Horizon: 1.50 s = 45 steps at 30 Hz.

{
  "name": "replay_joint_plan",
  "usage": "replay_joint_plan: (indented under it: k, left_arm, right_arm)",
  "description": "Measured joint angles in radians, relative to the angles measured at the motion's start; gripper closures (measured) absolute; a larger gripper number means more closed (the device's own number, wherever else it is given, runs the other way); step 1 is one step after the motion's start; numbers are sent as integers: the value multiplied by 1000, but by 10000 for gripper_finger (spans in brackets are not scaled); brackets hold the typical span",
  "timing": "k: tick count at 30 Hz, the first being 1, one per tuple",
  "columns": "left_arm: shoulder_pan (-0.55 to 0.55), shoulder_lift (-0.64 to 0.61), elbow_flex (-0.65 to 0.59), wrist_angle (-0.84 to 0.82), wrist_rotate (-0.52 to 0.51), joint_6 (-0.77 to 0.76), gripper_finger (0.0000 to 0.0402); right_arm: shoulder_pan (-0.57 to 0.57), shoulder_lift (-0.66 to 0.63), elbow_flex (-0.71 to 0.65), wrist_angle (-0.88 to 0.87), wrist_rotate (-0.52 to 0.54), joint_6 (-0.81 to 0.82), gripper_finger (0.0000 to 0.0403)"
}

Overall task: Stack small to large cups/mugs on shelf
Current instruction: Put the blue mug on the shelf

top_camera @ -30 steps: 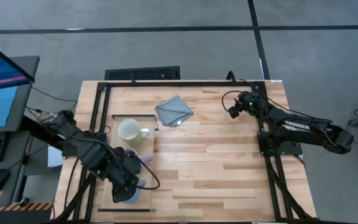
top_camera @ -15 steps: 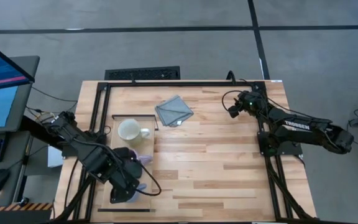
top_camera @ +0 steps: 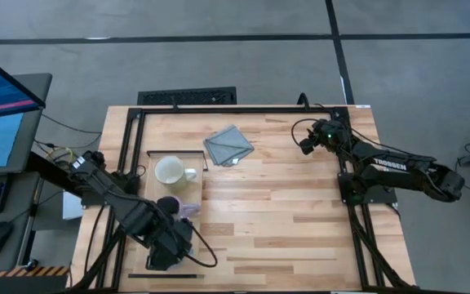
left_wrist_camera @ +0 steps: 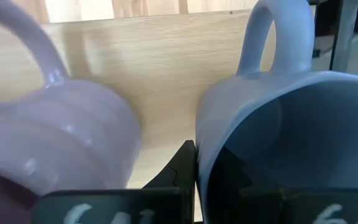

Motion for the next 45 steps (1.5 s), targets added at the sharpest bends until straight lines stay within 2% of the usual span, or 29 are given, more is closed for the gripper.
replay_joint_plan:
  k: [17, 26, 45]
  left_arm:
    - [-2, 3, -1, -1, -28, -24, 394]
    - [-13, 3, -1, -1, -26, 25, 394]
    - [-16, 9, -1, -2, -27, -69, 394]
  right_arm:
    - [0, 0, 0, 1, 0, 0, 269]
    - [0, 0, 0, 1, 0, 0, 269]
    - [0, 0, 0, 1, 0, 0, 269]
